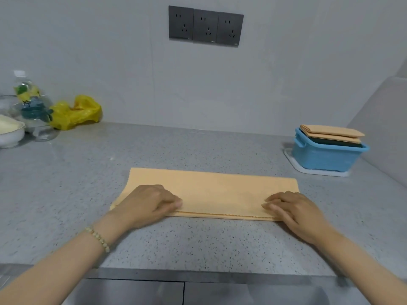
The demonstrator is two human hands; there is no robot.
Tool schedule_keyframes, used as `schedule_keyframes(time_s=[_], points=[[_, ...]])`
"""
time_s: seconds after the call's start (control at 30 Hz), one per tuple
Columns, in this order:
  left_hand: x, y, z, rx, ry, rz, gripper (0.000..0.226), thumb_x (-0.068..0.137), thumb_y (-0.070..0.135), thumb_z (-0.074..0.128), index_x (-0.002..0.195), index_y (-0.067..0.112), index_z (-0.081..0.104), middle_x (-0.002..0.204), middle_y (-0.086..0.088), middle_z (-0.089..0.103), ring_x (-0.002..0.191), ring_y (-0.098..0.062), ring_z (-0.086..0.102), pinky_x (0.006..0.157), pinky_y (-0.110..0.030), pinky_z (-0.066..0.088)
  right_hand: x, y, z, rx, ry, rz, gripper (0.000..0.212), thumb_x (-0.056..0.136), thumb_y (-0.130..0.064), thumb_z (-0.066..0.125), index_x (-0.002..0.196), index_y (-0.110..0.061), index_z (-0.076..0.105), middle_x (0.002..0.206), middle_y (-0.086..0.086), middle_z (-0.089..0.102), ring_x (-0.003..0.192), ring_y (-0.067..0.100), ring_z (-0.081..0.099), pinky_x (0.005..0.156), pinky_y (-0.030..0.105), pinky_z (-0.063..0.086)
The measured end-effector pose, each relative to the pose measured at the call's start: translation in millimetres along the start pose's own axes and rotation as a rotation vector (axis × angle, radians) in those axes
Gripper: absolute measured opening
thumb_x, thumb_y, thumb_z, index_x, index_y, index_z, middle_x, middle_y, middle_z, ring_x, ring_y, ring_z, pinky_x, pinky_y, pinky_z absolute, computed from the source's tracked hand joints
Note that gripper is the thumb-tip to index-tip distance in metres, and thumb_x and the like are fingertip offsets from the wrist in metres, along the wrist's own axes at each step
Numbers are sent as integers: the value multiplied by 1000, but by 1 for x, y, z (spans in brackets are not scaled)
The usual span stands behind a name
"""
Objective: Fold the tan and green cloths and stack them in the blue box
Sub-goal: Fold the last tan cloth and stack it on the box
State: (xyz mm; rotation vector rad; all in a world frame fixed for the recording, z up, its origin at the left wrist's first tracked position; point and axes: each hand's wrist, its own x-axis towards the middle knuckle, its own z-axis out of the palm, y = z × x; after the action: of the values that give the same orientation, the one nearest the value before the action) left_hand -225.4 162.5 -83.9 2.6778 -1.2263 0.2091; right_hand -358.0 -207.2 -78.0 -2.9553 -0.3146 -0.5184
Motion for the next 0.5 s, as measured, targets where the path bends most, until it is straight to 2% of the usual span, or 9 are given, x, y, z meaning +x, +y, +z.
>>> schedule_keyframes(time_s=[0.03, 0.07, 0.17, 0.27, 0.37, 0.43, 0.5], points=[[7, 3, -5, -58, 20, -42, 83, 84, 78, 4, 109, 31, 68, 104, 12, 69, 95, -6, 59, 80, -20, 44, 10, -6, 0, 61, 35, 44, 62, 96, -57, 21, 106, -24, 72, 107, -11, 67, 95, 8, 61, 83, 30, 48], [18, 7, -10, -118, 52, -72, 82, 86, 75, 4, 110, 28, 67, 103, 9, 68, 97, -8, 58, 83, -24, 45, 23, -13, 0, 127, 71, 91, 60, 97, -56, 23, 108, -23, 71, 110, -9, 67, 99, 10, 60, 86, 30, 47], [60, 21, -16, -322, 142, -156, 57, 98, 51, 17, 134, 25, 53, 133, 2, 56, 127, -14, 44, 104, -30, 34, 73, -41, 11, 253, 82, 211, 48, 99, -44, 29, 119, -19, 65, 128, -5, 60, 119, 14, 52, 101, 32, 39], [98, 37, -5, -253, -1, -211, 47, 105, 31, 19, 149, 19, 30, 155, 1, 28, 145, -16, 18, 116, -29, 12, 117, -68, 32, 236, -6, 245, 43, 103, -30, 29, 128, -9, 57, 135, 5, 55, 125, 21, 48, 104, 29, 34], [115, 47, 13, -167, -162, -286, 50, 105, 30, 12, 152, 15, 17, 160, 0, 14, 147, -17, 7, 120, -35, 2, 139, -82, 55, 195, -99, 249, 40, 103, -22, 25, 127, -5, 54, 131, 12, 56, 118, 25, 51, 99, 31, 35], [116, 49, 21, -135, -206, -308, 50, 105, 30, 11, 153, 15, 15, 160, 1, 11, 148, -18, 5, 119, -37, 0, 140, -83, 69, 148, -160, 249, 43, 104, -23, 23, 137, -7, 45, 141, 9, 48, 129, 22, 43, 108, 31, 27], [112, 50, 28, -119, -226, -311, 50, 105, 30, 10, 153, 16, 13, 161, 1, 8, 148, -17, 3, 119, -38, -1, 132, -78, 81, 139, -207, 234, 46, 104, -26, 21, 146, -12, 32, 153, 3, 32, 141, 16, 26, 116, 30, 12]])
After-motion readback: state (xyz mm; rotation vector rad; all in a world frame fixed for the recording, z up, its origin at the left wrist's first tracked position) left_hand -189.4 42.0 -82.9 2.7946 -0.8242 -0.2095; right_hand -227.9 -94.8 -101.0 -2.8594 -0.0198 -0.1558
